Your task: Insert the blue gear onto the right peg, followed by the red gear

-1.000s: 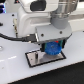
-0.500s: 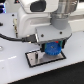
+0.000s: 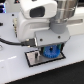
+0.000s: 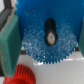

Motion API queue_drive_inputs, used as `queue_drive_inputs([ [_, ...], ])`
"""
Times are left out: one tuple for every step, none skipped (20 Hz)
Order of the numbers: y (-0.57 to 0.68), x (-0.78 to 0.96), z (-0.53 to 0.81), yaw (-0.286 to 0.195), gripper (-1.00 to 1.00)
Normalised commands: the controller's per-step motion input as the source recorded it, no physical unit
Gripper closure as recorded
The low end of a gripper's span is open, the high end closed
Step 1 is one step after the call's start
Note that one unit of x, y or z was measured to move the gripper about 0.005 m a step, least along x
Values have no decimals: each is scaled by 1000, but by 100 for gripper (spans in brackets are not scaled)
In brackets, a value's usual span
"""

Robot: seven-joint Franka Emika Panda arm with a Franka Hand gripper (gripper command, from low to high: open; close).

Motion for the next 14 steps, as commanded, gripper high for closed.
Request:
queue_drive_inputs([
  [27, 67, -27, 0, 100],
  [49, 30, 10, 0, -100],
  [55, 5, 4, 0, -100],
  [47, 41, -67, 0, 100],
  [48, 26, -123, 0, 100],
  [65, 2, -35, 0, -100],
  [67, -9, 48, 0, -100],
  [85, -16, 142, 0, -100],
  [101, -16, 375, 0, -100],
  [67, -7, 445, 0, -100],
  [29, -19, 494, 0, -100],
  [27, -62, 520, 0, -100],
  [92, -236, 496, 0, -100],
  [146, -348, 363, 0, -100],
])
